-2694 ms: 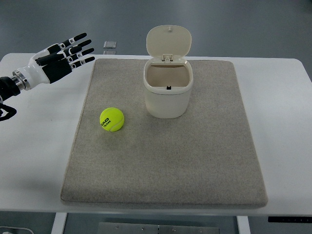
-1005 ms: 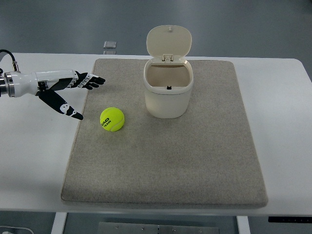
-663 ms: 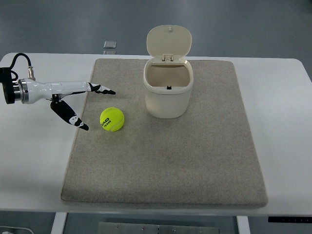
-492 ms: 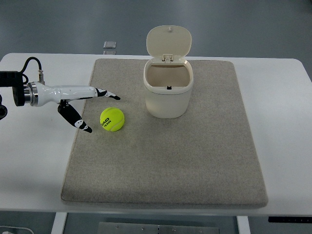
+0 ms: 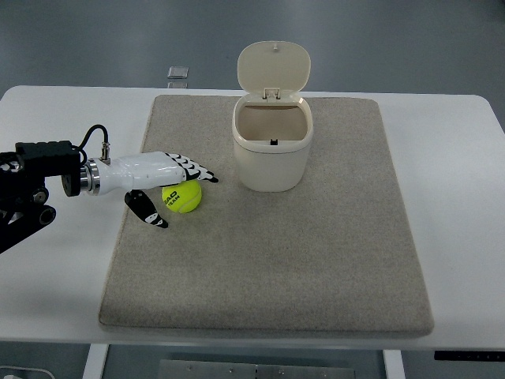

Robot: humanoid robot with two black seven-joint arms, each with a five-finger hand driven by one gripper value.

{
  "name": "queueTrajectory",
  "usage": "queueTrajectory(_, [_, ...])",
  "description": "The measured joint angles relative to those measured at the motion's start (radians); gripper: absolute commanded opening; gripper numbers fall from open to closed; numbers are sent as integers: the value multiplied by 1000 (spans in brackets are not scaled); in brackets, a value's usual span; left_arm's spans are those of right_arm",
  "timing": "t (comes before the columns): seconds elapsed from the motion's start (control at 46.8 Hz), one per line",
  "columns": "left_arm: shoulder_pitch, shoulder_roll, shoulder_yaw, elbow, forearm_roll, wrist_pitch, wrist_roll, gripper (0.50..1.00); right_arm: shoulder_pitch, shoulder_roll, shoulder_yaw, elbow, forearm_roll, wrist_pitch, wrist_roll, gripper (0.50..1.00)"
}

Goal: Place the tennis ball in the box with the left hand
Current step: 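Reach the left hand down to the yellow tennis ball and close fingers, then lift the ball with the left hand and carry it over the bin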

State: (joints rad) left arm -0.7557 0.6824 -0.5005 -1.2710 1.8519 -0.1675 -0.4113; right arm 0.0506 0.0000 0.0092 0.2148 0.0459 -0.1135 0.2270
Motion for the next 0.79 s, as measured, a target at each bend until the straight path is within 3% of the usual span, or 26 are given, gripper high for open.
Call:
queueTrajectory(0.086, [-5,-1,1,1,0,0,0,838,0,0,0,0,0,0,0,938])
queueTrajectory(0.171, [-7,-1,1,1,0,0,0,703,0,0,0,0,0,0,0,938])
queueTrajectory(0.428, [-21,-1,2,1,3,-1,2,660,0,0,0,0,0,0,0,938])
queueTrajectory(0.513, [-23,-1,2,0,3,-1,2,606,0,0,0,0,0,0,0,938])
queueTrajectory(0.599, [-24,0,2,-1,5,-3,1,500,0,0,0,0,0,0,0,938])
queueTrajectory(0.791, [-48,16,2,-3,7,-1,-1,500,0,0,0,0,0,0,0,938])
